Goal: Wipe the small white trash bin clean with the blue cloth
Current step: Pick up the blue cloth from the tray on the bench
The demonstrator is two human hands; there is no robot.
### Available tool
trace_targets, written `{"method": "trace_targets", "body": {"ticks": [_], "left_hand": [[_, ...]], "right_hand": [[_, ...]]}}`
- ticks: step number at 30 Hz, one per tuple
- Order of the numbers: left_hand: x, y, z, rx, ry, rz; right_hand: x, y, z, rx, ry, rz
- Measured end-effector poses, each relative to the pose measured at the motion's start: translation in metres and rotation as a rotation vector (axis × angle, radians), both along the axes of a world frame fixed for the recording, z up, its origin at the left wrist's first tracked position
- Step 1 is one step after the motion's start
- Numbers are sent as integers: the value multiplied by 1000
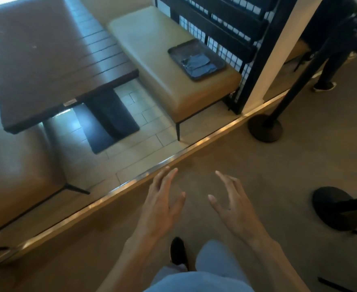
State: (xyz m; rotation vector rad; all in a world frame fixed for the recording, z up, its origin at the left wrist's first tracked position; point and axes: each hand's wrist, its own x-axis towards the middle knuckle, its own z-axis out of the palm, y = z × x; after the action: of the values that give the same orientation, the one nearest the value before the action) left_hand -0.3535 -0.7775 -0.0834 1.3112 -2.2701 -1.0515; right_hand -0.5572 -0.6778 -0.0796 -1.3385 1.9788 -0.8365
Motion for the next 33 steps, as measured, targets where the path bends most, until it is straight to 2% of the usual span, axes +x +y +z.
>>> {"method": "trace_targets", "body": {"ticks": [7,20,27,33], "left_hand": [[-73,-106,-10,11,-29,-18],[-254,-266,-12,99,-64,114],[-325,-364,-21,140,-67,199],[-378,-476,-38,173,-47,185]], "right_hand": [[-79,-98,-12,24,-63,-68],[-285,-300,-4,63,-84,20],[-353,-402,-3,76,-94,44],[-397,-509,-24,107,-62,44]]}}
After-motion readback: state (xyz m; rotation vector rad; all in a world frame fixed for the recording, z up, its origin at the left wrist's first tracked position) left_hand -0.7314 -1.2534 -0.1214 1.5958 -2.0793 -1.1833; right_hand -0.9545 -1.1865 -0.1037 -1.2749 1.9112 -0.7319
